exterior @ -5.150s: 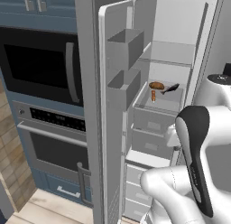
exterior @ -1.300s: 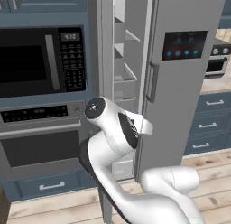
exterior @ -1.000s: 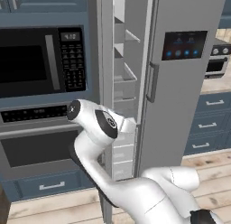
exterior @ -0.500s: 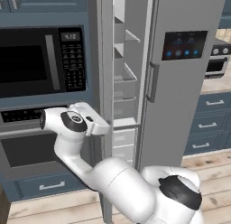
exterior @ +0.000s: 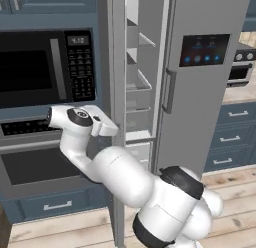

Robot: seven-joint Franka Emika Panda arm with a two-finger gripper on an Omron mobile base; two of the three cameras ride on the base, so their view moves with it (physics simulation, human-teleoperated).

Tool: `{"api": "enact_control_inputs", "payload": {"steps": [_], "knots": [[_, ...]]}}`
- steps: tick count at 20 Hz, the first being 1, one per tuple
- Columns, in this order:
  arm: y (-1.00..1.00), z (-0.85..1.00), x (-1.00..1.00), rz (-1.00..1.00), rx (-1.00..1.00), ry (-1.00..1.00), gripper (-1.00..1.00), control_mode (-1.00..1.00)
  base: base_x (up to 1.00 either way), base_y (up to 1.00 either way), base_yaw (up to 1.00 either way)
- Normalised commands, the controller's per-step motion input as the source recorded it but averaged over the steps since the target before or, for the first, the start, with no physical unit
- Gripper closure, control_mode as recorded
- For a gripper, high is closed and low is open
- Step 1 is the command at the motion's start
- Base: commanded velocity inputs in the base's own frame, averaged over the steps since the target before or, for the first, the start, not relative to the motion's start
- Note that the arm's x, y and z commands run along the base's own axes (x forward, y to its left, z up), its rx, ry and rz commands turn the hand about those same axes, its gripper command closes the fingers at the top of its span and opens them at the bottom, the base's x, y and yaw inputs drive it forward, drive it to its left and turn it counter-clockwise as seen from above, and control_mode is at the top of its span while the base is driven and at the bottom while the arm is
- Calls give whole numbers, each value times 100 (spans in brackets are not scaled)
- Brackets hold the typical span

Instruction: Store the kebab skewer in the freezer for long-term storage. Close the freezer door after placing the cooked food.

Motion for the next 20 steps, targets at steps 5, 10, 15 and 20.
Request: {"api": "enact_control_inputs", "payload": {"steps": [5,10,15,20], "knots": [[0,-1,76,-9,-2,8,-100,-100,0,0,0],[-1,-9,60,-2,-1,8,-100,-100,0,0,0],[-25,-9,43,-1,0,7,-100,-100,0,0,0],[-69,-3,19,0,0,4,-100,-100,0,0,0]]}}
